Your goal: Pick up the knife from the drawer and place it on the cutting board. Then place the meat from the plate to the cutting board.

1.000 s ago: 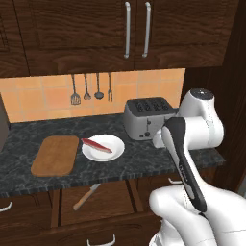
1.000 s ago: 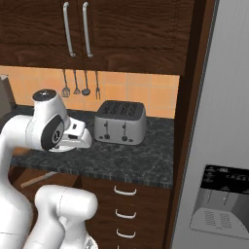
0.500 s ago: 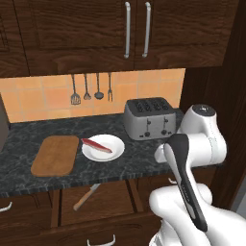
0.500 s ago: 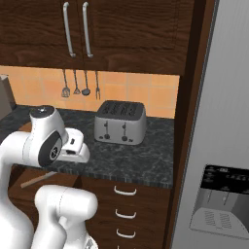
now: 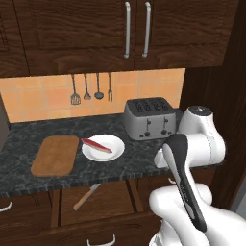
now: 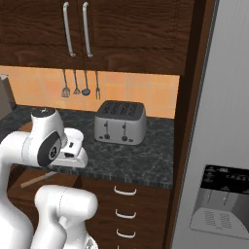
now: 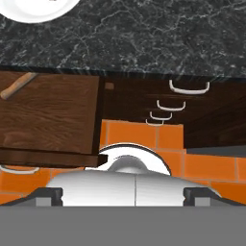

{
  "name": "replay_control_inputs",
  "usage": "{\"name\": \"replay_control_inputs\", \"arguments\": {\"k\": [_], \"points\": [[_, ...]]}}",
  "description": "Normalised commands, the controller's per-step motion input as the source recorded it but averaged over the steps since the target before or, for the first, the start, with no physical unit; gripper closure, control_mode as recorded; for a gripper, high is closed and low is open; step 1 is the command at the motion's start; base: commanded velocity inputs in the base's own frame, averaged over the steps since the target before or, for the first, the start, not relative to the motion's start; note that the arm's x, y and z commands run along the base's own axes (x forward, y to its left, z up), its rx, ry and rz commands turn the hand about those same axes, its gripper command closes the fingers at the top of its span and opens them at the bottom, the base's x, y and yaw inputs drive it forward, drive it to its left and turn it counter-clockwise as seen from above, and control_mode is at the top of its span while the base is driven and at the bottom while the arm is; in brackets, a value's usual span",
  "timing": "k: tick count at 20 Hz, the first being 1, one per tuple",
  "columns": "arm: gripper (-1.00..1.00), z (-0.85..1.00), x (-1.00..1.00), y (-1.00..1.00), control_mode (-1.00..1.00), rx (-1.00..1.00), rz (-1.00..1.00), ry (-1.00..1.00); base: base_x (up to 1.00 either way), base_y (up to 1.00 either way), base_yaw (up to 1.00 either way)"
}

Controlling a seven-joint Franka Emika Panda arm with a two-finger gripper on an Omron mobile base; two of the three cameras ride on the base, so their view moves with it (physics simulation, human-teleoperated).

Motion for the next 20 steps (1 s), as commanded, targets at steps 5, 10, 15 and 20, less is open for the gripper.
{"name": "replay_control_inputs", "arguments": {"k": [5, 10, 15, 20], "points": [[-1.00, -0.12, 0.00, 0.01, -1.00, 0.00, 0.02, 0.00, 0.00, 0.00, 0.00], [-1.00, -0.02, 0.01, 0.00, -1.00, 0.00, 0.00, 0.00, 0.00, 0.00, 0.00], [-1.00, -0.09, -0.10, 0.00, 1.00, 0.00, 0.00, 0.00, -0.50, -0.04, 0.00], [-1.00, 0.00, 0.00, 0.00, 1.00, 0.00, 0.00, 0.00, -1.00, -0.03, 0.00]]}}
